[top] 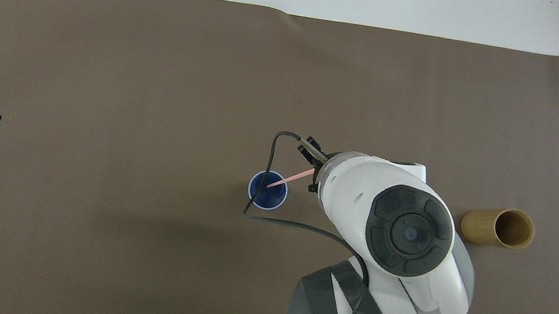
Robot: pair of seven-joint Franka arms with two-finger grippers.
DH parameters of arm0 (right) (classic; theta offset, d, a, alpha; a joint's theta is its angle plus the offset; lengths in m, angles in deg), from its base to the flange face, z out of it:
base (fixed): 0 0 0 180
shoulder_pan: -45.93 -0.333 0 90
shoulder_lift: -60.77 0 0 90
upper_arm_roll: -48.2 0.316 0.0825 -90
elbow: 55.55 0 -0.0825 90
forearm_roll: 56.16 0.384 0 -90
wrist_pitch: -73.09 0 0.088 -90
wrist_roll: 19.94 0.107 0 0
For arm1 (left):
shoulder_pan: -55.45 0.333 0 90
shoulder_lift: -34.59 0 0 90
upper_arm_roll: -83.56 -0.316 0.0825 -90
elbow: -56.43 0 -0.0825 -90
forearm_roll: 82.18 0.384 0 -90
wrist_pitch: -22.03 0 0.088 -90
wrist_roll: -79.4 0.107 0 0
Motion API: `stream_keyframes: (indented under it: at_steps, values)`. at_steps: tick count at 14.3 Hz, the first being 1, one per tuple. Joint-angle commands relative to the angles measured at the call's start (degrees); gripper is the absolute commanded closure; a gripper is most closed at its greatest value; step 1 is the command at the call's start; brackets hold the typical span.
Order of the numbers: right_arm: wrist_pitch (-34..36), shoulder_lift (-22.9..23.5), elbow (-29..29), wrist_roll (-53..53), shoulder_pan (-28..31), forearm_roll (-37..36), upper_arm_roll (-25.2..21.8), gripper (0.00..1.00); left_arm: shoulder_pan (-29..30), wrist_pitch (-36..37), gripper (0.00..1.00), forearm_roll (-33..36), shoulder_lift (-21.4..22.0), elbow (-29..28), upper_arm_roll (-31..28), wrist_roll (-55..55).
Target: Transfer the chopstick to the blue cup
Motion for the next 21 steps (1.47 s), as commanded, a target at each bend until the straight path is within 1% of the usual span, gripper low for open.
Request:
stream_keyframes:
  at_steps: [1, 2, 4, 5, 7, 8, 9, 11, 14, 17, 19, 20, 21]
  values:
    - [-1.4, -0.2, 0.9, 0.0, -0.4, -1.2, -0.3, 0.72, 0.6, 0.9, 0.0, 0.3, 1.5, -1.5, 0.9, 0.3]
    - [-1.1, -0.3, 0.9, 0.0, -0.4, -0.9, -0.3, 0.5, 0.4, 2.6, 0.0, 0.3, 1.5, -1.3, 1.3, 0.3]
    - [-1.1, 0.3, 0.2, 0.2, -0.3, -0.9, -0.3, 0.49, 0.6, 2.5, 0.0, 0.2, 1.3, -1.0, 1.8, 0.4]
    - [-1.1, 0.5, -0.1, 0.3, -0.2, -0.9, -0.3, 0.46, 0.6, 1.5, 0.0, 0.2, 1.2, -0.8, 1.7, 0.2]
    - [-0.9, 0.3, -0.7, -0.2, 0.2, -0.4, -0.4, 0.29, 1.1, -2.4, 0.0, 0.2, 1.3, -0.7, 1.6, 0.1]
    - [-0.2, 0.0, -1.8, -0.4, 1.2, -0.3, -0.4, 0.05, 1.2, -2.1, 0.0, 0.0, 1.5, -1.0, 1.6, 0.1]
    - [-0.2, -0.5, -1.9, -0.5, 2.7, -0.2, -0.5, 0.0, 1.1, -2.1, 0.0, 0.0, 1.6, -1.2, 1.4, 0.4]
    - [0.7, -2.7, -1.9, -1.7, 5.7, -0.2, -0.8, 0.0, 0.5, -2.4, 0.0, -0.5, 1.8, -1.7, 1.6, -0.4]
    - [5.7, -5.7, -2.0, -11.7, 9.8, -0.1, -1.1, 0.0, 0.9, -2.8, 0.0, -0.5, 1.9, -1.8, 1.6, -0.3]
    - [13.2, -8.1, -2.4, -33.0, 12.0, -0.1, -4.0, 0.0, 1.5, -3.1, 0.0, -0.5, 1.9, -1.8, 1.3, 0.0]
    - [20.9, -8.4, -4.7, -50.9, 12.2, -0.1, -7.1, 0.0, 1.4, -3.3, 0.0, -0.5, 1.9, -2.8, 1.4, -0.1]
    - [23.3, -8.0, -6.4, -58.6, 12.2, -0.1, -9.0, 0.0, 0.9, -5.0, 0.0, -0.5, 1.9, -3.4, 1.3, 0.0]
    - [23.8, -7.8, -7.5, -63.7, 12.2, -0.1, -10.5, 0.0, 1.2, -5.6, 0.0, -0.5, 1.9, -3.4, 1.3, 0.4]
